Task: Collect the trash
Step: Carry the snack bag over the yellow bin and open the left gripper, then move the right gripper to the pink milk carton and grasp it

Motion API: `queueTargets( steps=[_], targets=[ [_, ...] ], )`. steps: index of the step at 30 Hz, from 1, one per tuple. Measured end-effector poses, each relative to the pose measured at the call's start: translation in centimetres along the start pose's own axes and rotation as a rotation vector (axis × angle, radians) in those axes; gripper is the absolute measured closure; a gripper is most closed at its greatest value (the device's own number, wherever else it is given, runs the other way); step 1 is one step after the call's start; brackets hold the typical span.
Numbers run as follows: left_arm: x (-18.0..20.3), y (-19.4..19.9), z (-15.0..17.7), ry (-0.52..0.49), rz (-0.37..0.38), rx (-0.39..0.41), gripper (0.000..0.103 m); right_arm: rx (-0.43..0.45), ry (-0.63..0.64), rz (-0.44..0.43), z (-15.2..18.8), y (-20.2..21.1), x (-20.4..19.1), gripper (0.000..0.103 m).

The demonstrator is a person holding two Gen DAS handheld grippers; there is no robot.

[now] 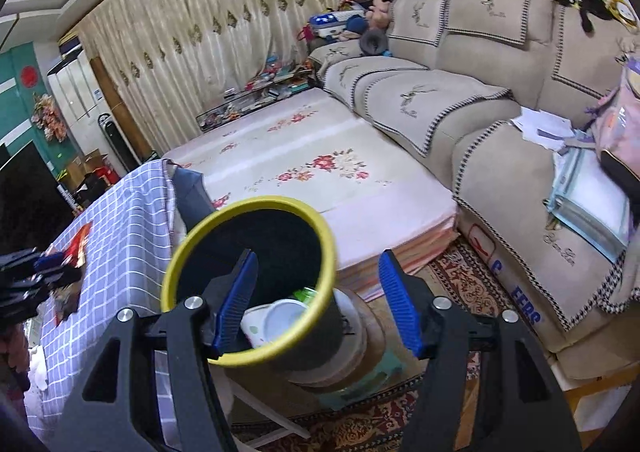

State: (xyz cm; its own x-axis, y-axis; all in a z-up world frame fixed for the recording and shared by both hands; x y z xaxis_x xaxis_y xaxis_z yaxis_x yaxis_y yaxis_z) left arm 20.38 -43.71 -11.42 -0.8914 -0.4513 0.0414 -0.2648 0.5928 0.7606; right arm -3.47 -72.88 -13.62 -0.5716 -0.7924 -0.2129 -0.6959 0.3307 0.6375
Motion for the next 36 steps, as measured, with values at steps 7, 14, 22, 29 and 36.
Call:
queueTargets(
  steps=[7, 14, 22, 29, 36],
  targets=[
    [3.3, -6.6, -4.0, -0.029, 0.037, -0.062, 0.064, 0.001, -0.047, -0.004, 0.9, 0.5, 2.7, 0.042],
    [4.0, -11.4, -5.3, -0.024, 0.024, -0.099, 0.046, -0.016, -0.062, -0.001, 1.4, 0.0, 3.5, 0.041],
    [3.1, -12.4, -5.6, 0.011, 0.02, -0.081, 0.014, -0.024, -0.063, -0.006, 1.3, -0.3, 3.2, 0.039],
    [2.0, -8.4, -5.0, 0.054, 0.02, -0.006, 0.011, -0.025, -0.054, -0.014, 1.3, -0.2, 2.4, 0.039],
    [-1.0, -1.0, -2.3, 0.169, -0.022, 0.101, 0.008, -0.04, -0.026, -0.027, 1.2, -0.6, 1.0, 0.037]
  ],
)
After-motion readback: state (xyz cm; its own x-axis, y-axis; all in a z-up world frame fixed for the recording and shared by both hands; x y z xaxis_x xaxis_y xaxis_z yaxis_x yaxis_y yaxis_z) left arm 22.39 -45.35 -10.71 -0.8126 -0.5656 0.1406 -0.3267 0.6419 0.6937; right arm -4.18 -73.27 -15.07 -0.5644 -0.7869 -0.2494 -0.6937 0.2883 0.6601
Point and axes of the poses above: each gripper's, at about its wrist camera, not at the fingertips, and y roughly against the way its jaws point, x to its right, z to its underside, the point moved 3 cm from there along -y, roughly the way its jaws point, and after that the axes turned 4 degrees about y, right-handed, at the moved point
